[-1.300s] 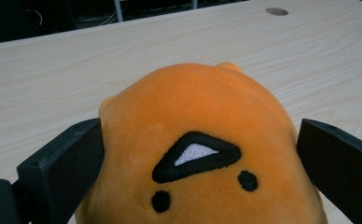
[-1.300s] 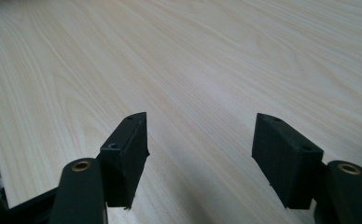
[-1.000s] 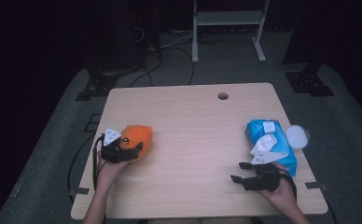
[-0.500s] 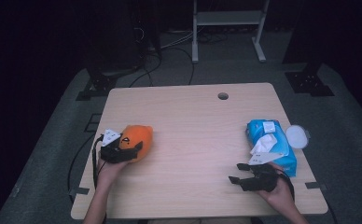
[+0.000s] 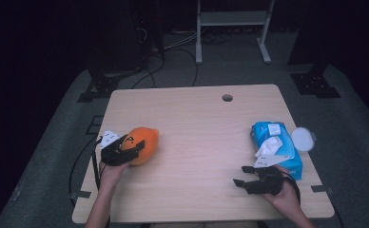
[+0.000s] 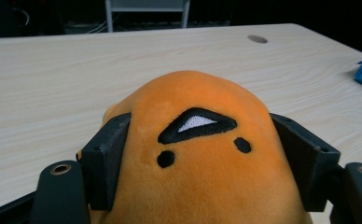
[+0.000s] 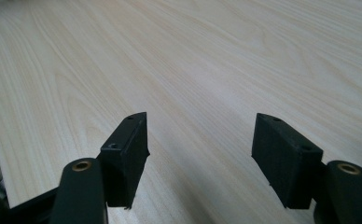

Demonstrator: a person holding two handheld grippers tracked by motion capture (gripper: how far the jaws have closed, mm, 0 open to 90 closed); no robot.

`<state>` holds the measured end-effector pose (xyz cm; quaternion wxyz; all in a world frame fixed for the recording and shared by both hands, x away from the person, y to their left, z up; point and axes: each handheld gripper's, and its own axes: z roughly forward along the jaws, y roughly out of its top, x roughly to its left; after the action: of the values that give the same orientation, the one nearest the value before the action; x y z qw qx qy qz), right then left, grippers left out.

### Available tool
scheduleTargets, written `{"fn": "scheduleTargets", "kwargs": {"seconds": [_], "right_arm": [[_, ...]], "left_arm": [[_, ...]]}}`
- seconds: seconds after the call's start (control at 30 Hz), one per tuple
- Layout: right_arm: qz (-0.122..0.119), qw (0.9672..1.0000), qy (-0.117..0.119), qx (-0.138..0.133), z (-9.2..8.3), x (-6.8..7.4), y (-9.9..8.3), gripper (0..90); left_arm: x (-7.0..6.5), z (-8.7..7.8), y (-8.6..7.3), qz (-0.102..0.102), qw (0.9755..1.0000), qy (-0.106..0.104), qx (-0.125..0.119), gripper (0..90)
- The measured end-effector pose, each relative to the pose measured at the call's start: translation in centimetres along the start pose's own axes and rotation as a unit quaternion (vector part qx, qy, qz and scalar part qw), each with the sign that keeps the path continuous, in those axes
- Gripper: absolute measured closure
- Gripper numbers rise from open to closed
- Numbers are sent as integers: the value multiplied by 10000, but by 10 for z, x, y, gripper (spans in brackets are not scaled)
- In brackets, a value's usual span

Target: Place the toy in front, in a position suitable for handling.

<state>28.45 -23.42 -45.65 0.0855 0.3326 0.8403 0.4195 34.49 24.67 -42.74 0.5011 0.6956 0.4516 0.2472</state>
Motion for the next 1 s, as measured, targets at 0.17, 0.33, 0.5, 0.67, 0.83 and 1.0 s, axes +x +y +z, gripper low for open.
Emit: {"fn": "scheduleTargets", "kwargs": {"seconds": [0.17,0.33,0.5,0.67,0.83,1.0], "right_arm": [[5,10000,1,9,0,-1,0,349],[-14,10000,-41,-16,-2,-1,0,349],[24,9999,-126,-61,-7,-6,-1,349],[84,9997,-193,-102,-11,-10,-2,349],[109,9993,-313,-157,-17,-13,-2,360],[152,9978,-497,-408,-29,-13,-1,360]], "left_arm": [[-18,-3,11,71,9990,-386,-216,282],[-41,-1,17,267,9978,-550,-247,281],[-78,7,19,518,9922,-1115,-214,281],[-108,16,16,812,9862,-1438,-102,281],[-144,30,8,1195,9743,-1904,111,281],[-156,36,2,1317,9689,-2087,161,280]]}}
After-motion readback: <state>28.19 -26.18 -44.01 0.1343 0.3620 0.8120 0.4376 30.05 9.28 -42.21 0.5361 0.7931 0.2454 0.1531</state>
